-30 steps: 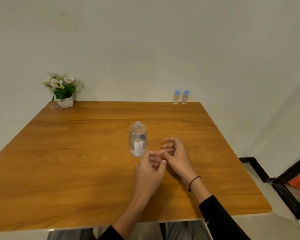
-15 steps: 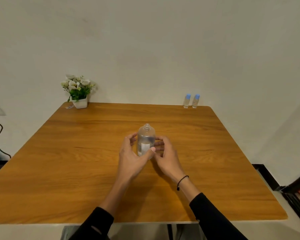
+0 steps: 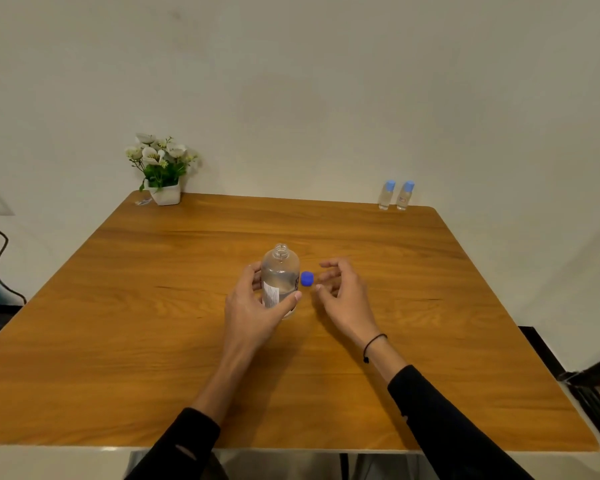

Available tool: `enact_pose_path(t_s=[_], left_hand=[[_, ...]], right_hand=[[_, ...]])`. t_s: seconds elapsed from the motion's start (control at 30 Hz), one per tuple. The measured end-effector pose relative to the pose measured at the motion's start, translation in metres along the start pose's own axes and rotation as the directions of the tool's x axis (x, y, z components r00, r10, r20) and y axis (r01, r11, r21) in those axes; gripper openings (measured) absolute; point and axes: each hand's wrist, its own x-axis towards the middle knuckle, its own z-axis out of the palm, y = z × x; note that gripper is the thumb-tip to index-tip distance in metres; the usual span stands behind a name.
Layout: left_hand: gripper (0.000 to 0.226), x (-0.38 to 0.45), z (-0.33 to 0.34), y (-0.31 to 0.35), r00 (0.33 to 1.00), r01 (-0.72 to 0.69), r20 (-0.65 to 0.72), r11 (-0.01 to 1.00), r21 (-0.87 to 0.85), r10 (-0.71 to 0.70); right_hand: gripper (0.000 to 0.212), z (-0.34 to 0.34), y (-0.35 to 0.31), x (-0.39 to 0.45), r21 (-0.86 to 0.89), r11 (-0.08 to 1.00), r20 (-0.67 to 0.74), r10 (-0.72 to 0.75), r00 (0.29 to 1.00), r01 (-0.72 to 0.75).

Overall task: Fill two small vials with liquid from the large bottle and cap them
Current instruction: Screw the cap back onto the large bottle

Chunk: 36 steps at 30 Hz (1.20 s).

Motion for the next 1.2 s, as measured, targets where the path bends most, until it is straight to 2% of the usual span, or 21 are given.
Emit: enact_pose_path(t_s=[0.07,0.13,0.2,0.27,0.33,0.4,0.47,0.57,0.63,0.73,0.83,0.93,1.0,1.2], left_hand=[[0.072,0.000,0.000,0.002,1.000,-0.012,0.009,1.000,-0.007,0.012],[0.073,0.002,-0.001,0.003,0.999,-0.023,0.022,1.000,-0.019,0.023],[0.073,0.005,-0.002,0.002,0.999,-0.028,0.035,0.999,-0.028,0.029],[0.073,0.007,-0.003,0.001,0.998,-0.037,0.049,0.999,-0.028,0.038],[0.073,0.009,-0.004,0.000,0.997,-0.048,0.056,0.999,-0.023,0.049],[0.072,0.010,-0.004,-0.001,0.997,-0.057,0.058,0.998,-0.023,0.059],[0.071,0.012,-0.004,-0.002,0.996,-0.062,0.062,0.998,-0.030,0.064],[0.068,0.016,-0.003,-0.004,0.996,-0.057,0.070,0.998,-0.039,0.060],[0.067,0.019,-0.001,-0.007,0.996,-0.064,0.059,0.997,-0.040,0.066],[0.068,0.021,0.001,-0.010,0.997,-0.059,0.045,0.997,-0.054,0.062],[0.069,0.021,0.002,-0.010,0.997,-0.062,0.048,0.996,-0.060,0.065],[0.069,0.020,0.001,-0.009,0.996,-0.069,0.059,0.996,-0.065,0.073],[0.069,0.019,0.000,-0.007,0.995,-0.072,0.062,0.995,-0.069,0.076],[0.069,0.019,-0.001,-0.007,0.993,-0.079,0.076,0.992,-0.100,0.087]], right_hand=[[0.050,-0.001,-0.001,0.012,-0.204,0.976,0.073,-0.062,0.995,0.076],[0.061,0.002,-0.004,0.022,-0.383,0.907,0.230,-0.088,0.969,0.173],[0.062,0.008,-0.009,0.033,-0.503,0.826,0.334,-0.086,0.939,0.255],[0.048,0.015,-0.012,0.041,-0.566,0.769,0.369,-0.087,0.925,0.298],[0.025,0.019,-0.015,0.046,-0.590,0.746,0.376,-0.086,0.923,0.309],[0.013,0.020,-0.014,0.048,-0.573,0.764,0.343,-0.104,0.934,0.296],[0.012,0.016,-0.013,0.048,-0.495,0.836,0.256,-0.122,0.959,0.238],[0.012,0.003,-0.022,0.046,-0.158,0.984,0.122,-0.062,0.991,0.081],[0.016,-0.004,-0.030,0.045,0.024,0.998,0.071,-0.068,0.995,0.066],[0.019,-0.011,-0.046,0.042,0.180,0.977,0.005,-0.114,0.993,0.111],[0.017,-0.015,-0.065,0.037,0.229,0.950,-0.093,-0.197,0.976,0.214],[0.023,-0.011,-0.082,0.033,0.306,0.920,-0.099,-0.226,0.969,0.246],[0.026,-0.008,-0.090,0.033,0.298,0.920,-0.059,-0.247,0.967,0.253],[0.024,-0.003,-0.098,0.039,0.116,0.943,0.089,-0.323,0.942,0.313]])
